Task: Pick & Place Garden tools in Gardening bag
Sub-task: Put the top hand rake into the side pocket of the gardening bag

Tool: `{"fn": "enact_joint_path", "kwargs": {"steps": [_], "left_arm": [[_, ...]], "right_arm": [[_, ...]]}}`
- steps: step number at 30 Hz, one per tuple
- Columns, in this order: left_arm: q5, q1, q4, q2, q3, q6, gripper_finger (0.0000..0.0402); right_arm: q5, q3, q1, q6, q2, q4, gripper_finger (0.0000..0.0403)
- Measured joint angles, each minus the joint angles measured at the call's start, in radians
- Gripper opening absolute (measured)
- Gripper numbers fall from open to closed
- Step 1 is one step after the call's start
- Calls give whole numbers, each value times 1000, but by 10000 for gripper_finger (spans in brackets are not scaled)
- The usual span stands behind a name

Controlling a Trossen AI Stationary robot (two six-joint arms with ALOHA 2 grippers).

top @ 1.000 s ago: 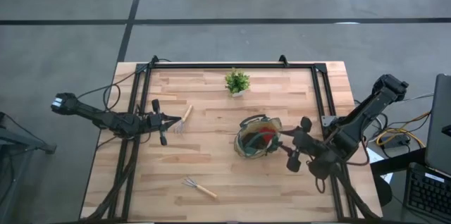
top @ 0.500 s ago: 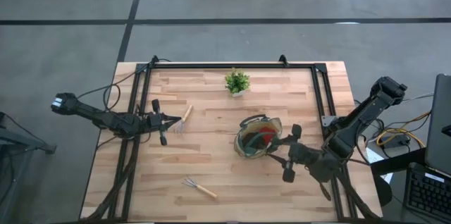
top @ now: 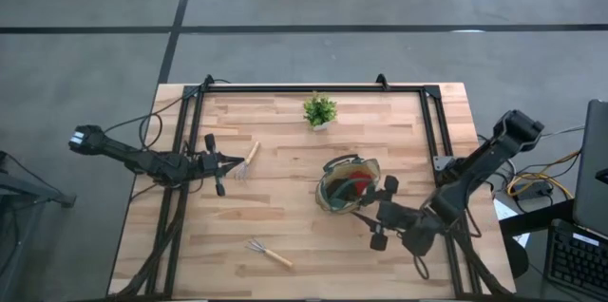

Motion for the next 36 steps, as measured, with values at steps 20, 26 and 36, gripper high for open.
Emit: {"fn": "enact_joint_path", "kwargs": {"steps": [20, 26, 36], "left_arm": [[0, 0, -2, 0, 0, 0, 12], [0, 0, -1, 0, 0, 0, 12], [0, 0, -1, 0, 0, 0, 12]], "right_arm": [[0, 0, -43, -31, 58, 103, 194], [-2, 0, -43, -53, 58, 123, 196], [-2, 0, -44, -53, 58, 123, 192]]}}
